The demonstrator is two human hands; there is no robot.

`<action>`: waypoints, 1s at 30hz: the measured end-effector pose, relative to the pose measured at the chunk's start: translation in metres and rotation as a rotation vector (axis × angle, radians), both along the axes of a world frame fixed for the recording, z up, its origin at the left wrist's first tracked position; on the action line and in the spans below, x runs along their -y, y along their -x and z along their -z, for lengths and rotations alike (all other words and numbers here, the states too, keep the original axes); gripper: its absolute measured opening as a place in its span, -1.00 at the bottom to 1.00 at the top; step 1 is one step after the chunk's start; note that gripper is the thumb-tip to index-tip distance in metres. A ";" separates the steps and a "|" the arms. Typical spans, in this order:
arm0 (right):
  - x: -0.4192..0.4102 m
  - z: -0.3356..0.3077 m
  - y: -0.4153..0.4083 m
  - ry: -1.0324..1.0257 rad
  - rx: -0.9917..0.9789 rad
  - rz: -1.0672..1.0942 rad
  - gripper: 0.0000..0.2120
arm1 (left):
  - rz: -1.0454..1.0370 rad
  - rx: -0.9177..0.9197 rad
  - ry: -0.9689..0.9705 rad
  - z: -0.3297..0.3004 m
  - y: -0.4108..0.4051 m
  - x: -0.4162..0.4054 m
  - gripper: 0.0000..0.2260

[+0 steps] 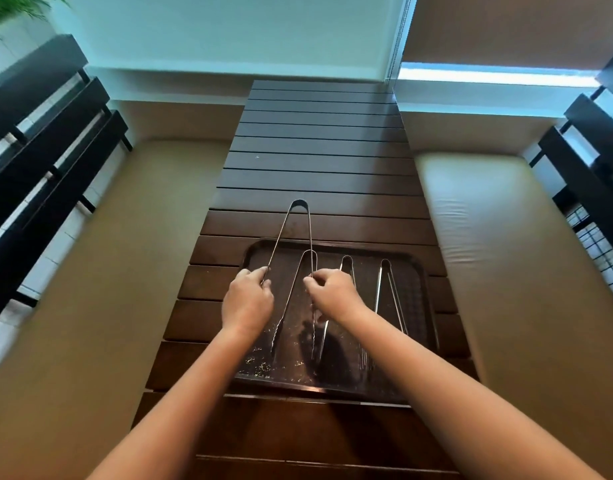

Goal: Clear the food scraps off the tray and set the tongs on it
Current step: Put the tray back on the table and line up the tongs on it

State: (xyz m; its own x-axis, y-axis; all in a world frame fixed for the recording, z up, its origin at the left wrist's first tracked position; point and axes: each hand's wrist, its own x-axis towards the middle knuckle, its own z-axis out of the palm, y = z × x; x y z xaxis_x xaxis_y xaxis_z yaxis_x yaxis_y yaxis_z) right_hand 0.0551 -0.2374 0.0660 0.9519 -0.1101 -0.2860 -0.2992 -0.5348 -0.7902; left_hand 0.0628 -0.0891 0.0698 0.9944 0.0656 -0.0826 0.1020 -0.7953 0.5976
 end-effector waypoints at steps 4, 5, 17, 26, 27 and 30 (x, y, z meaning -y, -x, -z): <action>0.020 0.009 0.007 0.176 0.039 -0.038 -0.70 | -0.065 -0.030 -0.065 0.016 0.001 -0.017 -0.69; 0.030 0.014 0.010 0.230 0.045 -0.027 -0.69 | -0.076 -0.043 -0.070 0.021 0.001 -0.021 -0.69; 0.135 0.063 0.061 0.594 -0.236 0.201 -0.57 | -0.187 -0.138 -0.012 0.057 -0.006 -0.046 -0.68; 0.135 0.077 0.071 0.586 -0.251 0.165 -0.56 | -0.124 -0.158 -0.059 0.069 -0.011 -0.050 -0.69; 0.135 0.079 0.071 0.581 -0.240 0.161 -0.57 | -0.125 -0.162 -0.055 0.071 -0.010 -0.049 -0.69; 0.133 0.081 0.071 0.549 -0.210 0.172 -0.61 | -0.141 -0.177 -0.057 0.077 -0.007 -0.046 -0.69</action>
State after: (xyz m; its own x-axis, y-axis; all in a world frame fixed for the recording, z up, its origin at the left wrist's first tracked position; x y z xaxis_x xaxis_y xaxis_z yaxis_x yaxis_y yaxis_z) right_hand -0.0156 -0.3708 -0.0153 0.8366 -0.4419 -0.3238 -0.5373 -0.7773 -0.3274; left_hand 0.0700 -0.0436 -0.0070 0.9456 0.2123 -0.2465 0.3134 -0.7979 0.5148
